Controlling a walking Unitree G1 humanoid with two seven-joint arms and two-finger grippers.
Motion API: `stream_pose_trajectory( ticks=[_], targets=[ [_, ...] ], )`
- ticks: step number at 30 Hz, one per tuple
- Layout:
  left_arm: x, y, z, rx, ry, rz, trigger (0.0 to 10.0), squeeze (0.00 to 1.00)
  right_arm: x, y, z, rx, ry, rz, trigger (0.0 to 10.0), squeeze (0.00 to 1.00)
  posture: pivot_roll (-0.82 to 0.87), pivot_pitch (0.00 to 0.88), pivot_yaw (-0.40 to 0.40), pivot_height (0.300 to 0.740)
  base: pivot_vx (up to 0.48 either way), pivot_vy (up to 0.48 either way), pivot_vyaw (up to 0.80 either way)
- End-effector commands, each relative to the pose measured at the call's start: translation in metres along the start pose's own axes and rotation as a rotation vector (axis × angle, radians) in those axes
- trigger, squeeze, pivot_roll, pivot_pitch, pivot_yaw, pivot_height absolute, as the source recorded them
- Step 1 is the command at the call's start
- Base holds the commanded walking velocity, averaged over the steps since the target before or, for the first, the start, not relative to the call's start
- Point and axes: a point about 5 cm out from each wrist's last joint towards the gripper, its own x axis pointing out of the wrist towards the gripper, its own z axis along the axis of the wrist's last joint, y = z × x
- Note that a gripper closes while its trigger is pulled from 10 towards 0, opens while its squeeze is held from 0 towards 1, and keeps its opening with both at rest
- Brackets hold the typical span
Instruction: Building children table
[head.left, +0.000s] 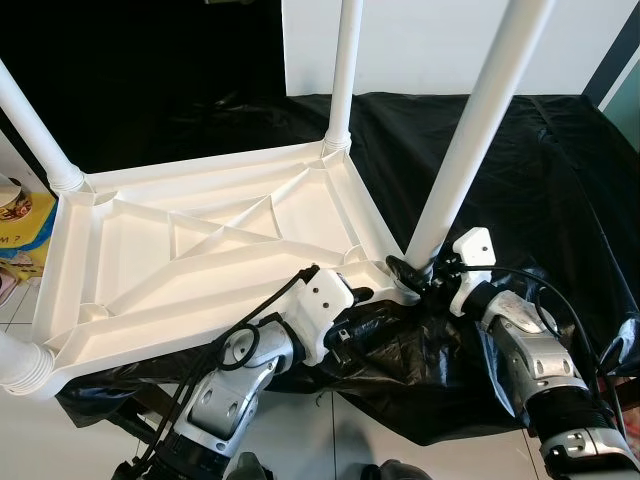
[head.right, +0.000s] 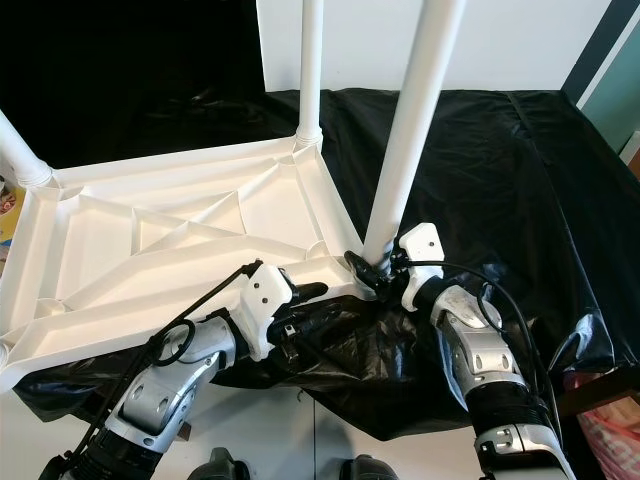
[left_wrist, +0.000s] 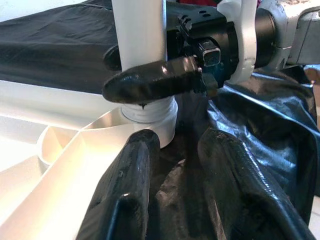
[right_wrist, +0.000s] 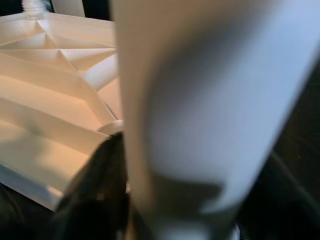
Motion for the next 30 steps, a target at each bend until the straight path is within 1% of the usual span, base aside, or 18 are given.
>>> stream_pose_trajectory(
  ticks=[1,3,4,6,7,8,9,10,12,15,16,17,19,20,23,28,29,30],
  targets=[
    [0.001,0.004,-0.005,0.026,0.038,0.060,10.0,0.00,-0.003,0.000,-0.009,0.000,0.041,-0.017,0.0,0.00,-0.03,0.031,-0.024,0.740,0.000,0.000,0.00],
    [0.001,0.006,-0.005,0.047,0.044,0.073,10.0,0.00,-0.004,-0.001,-0.012,-0.001,0.050,-0.030,0.0,0.00,-0.03,0.031,-0.023,0.740,0.000,0.000,0.00],
    [0.002,0.005,-0.004,0.081,0.053,0.066,10.0,0.00,-0.005,-0.002,-0.016,0.004,0.074,-0.058,0.0,0.00,-0.03,0.031,-0.023,0.740,0.000,0.000,0.00],
    [0.002,0.005,-0.004,0.081,0.053,0.066,10.0,0.00,-0.005,-0.002,-0.016,0.004,0.074,-0.058,0.0,0.00,-0.03,0.031,-0.023,0.740,0.000,0.000,0.00],
    [0.003,0.006,-0.003,0.049,0.044,0.084,10.0,0.00,-0.007,-0.002,-0.018,0.015,0.088,-0.094,3.2,0.00,-0.04,0.035,-0.029,0.740,0.000,0.000,0.00],
    [0.003,0.006,-0.003,0.049,0.044,0.084,10.0,0.00,-0.007,-0.002,-0.018,0.015,0.088,-0.094,3.2,0.00,-0.04,0.035,-0.029,0.740,0.000,0.000,0.00],
    [0.005,0.008,-0.001,0.018,0.031,0.100,10.0,0.00,-0.008,-0.002,-0.020,0.034,0.091,-0.139,10.0,0.00,-0.04,0.036,-0.032,0.740,0.000,0.000,0.00],
    [0.005,0.008,-0.001,0.018,0.031,0.100,10.0,0.00,-0.008,-0.002,-0.020,0.034,0.091,-0.139,10.0,0.00,-0.04,0.036,-0.032,0.740,0.000,0.000,0.00],
    [0.006,0.013,0.001,-0.040,0.013,0.144,10.0,0.00,-0.012,0.000,-0.022,0.046,0.091,-0.236,10.0,0.00,-0.05,0.042,-0.034,0.740,0.000,0.000,0.00],
    [0.006,0.015,0.000,-0.046,0.017,0.162,10.0,0.00,-0.013,0.000,-0.023,0.042,0.096,-0.267,10.0,0.00,-0.05,0.042,-0.034,0.740,0.000,0.000,0.00],
    [0.006,0.017,-0.001,-0.058,0.023,0.175,10.0,0.00,-0.014,0.000,-0.024,0.037,0.103,-0.313,10.0,0.00,-0.05,0.042,-0.034,0.740,0.000,0.000,0.00],
    [0.006,0.017,-0.001,-0.058,0.023,0.175,10.0,0.00,-0.014,0.000,-0.024,0.037,0.103,-0.313,10.0,0.00,-0.05,0.042,-0.034,0.740,0.000,0.000,0.00],
    [0.002,0.019,-0.005,-0.059,0.046,0.193,10.0,0.00,-0.014,0.003,-0.028,0.072,0.116,-0.430,10.0,0.00,-0.04,0.037,-0.040,0.740,0.000,0.000,0.00],
    [0.002,0.019,-0.005,-0.059,0.046,0.193,10.0,0.00,-0.014,0.003,-0.028,0.072,0.116,-0.430,10.0,0.00,-0.04,0.037,-0.040,0.740,0.000,0.000,0.00],
    [0.001,0.020,-0.008,-0.042,0.057,0.212,10.0,0.00,-0.014,0.009,-0.031,0.120,0.122,-0.516,10.0,0.00,-0.04,0.028,-0.043,0.740,0.000,0.000,0.00],
    [0.000,0.021,-0.008,-0.043,0.057,0.219,10.0,0.00,-0.014,0.013,-0.032,0.134,0.128,-0.540,10.0,0.00,-0.04,0.028,-0.043,0.740,0.000,0.000,0.00],
    [0.000,0.021,-0.008,-0.067,0.055,0.212,10.0,0.00,-0.012,0.017,-0.032,0.147,0.129,-0.578,10.0,0.00,-0.04,0.026,-0.031,0.740,0.000,0.000,0.00],
    [0.000,0.022,-0.007,-0.074,0.052,0.220,10.0,0.00,-0.010,0.023,-0.032,0.177,0.121,-0.659,10.0,0.00,-0.05,0.023,-0.023,0.740,0.000,0.000,0.00]
  ],
)
